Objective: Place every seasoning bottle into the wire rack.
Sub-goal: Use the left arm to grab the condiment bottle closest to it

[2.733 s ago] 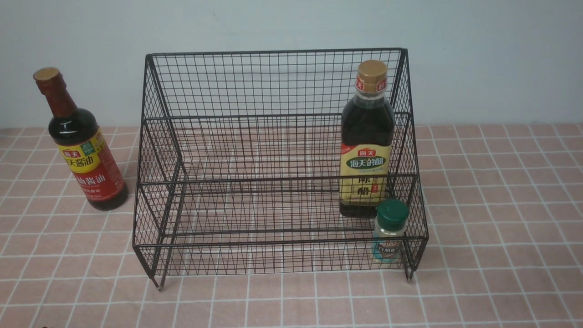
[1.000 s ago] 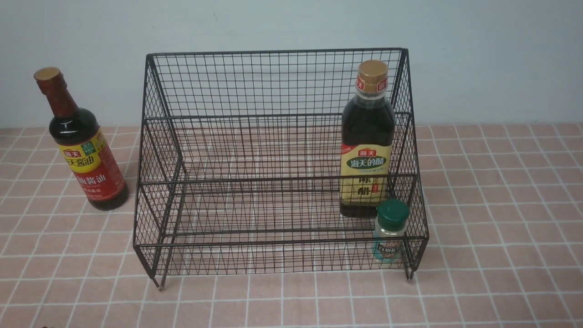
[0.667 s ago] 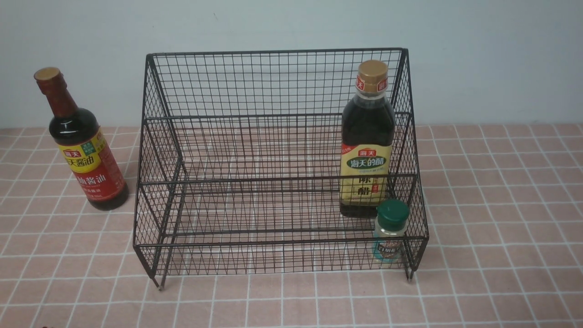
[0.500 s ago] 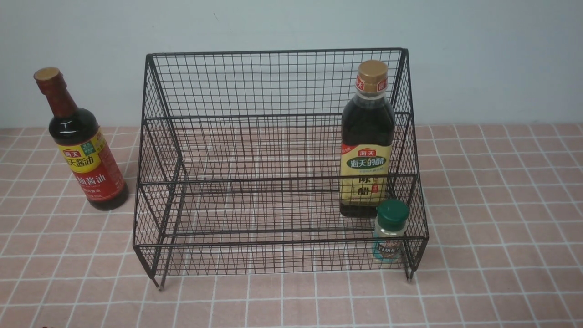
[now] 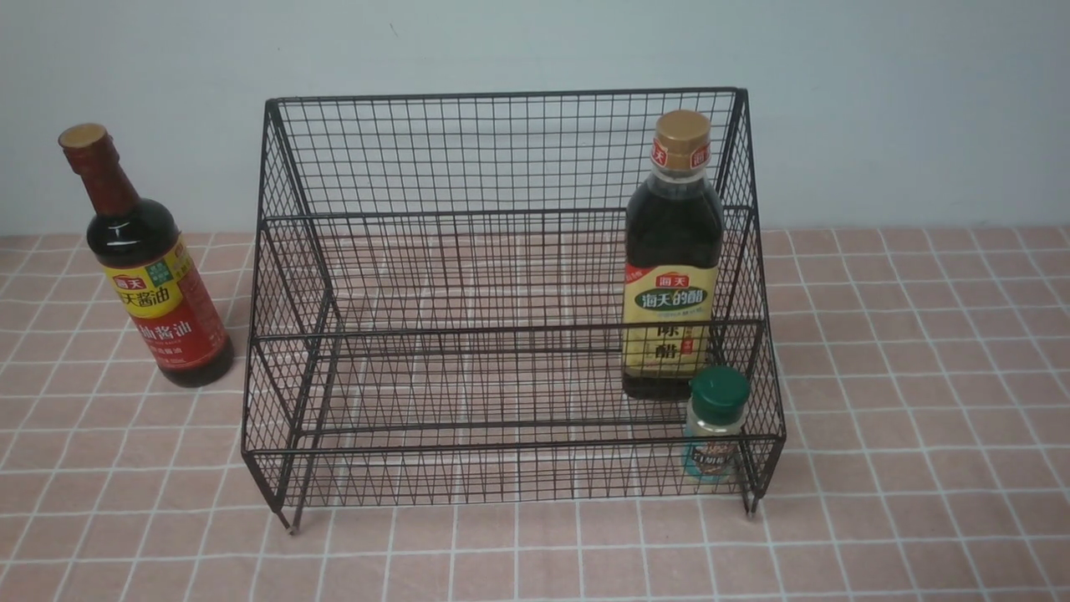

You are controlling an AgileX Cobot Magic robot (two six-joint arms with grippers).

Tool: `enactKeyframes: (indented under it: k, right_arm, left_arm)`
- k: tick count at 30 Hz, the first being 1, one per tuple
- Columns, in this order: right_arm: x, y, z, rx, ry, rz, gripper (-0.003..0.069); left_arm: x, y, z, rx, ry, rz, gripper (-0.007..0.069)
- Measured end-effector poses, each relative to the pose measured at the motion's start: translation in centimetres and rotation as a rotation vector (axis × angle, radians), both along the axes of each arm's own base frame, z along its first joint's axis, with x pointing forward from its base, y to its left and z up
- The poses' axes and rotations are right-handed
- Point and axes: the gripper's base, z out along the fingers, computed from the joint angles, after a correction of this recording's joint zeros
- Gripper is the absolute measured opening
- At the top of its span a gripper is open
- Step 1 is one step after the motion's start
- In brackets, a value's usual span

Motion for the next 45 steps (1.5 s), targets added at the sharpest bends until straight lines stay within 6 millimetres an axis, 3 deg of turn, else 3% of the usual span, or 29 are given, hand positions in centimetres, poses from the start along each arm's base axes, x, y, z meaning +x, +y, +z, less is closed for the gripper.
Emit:
enactKeyframes:
  k: [3, 8, 11, 12, 18, 23, 29, 36, 45]
  right_arm:
    - [0.0, 0.0, 0.0, 0.001, 0.0, 0.0, -0.0014]
    - [0.0, 0.0, 0.0, 0.002, 0.0, 0.0, -0.0014]
    - [0.0, 0.0, 0.0, 0.002, 0.0, 0.0, -0.0014]
    - [0.0, 0.0, 0.0, 0.002, 0.0, 0.0, -0.0014]
    - [0.0, 0.0, 0.0, 0.002, 0.0, 0.0, -0.0014]
    - [0.0, 0.0, 0.0, 0.002, 0.0, 0.0, -0.0014]
    - [0.0, 0.0, 0.0, 0.002, 0.001, 0.0, -0.0014]
    - [0.0, 0.0, 0.0, 0.002, 0.001, -0.001, -0.0014]
    - [0.0, 0.0, 0.0, 0.002, 0.001, -0.001, -0.0014]
  left_arm:
    - [-0.2, 0.6, 2.0, 0.055, -0.097, 0.104, -0.0007]
    - [2.2, 0.2, 6.1, 0.244, -0.003, 0.171, -0.0007]
    - [5.1, -0.2, 7.8, 0.349, 0.105, 0.184, -0.0004]
    - [7.0, -0.3, 8.5, 0.36, 0.163, 0.186, 0.0001]
    - [14.0, 0.5, 10.0, 0.183, 0.287, 0.304, 0.008]
    - [18.0, 0.4, 11.0, 0.231, 0.326, 0.369, 0.0172]
    - [21.5, -0.1, 10.9, 0.266, 0.374, 0.358, 0.0262]
    - [24.6, -0.5, 9.2, 0.288, 0.451, 0.342, 0.0391]
    - [26.5, -0.5, 7.0, 0.293, 0.512, 0.365, 0.0488]
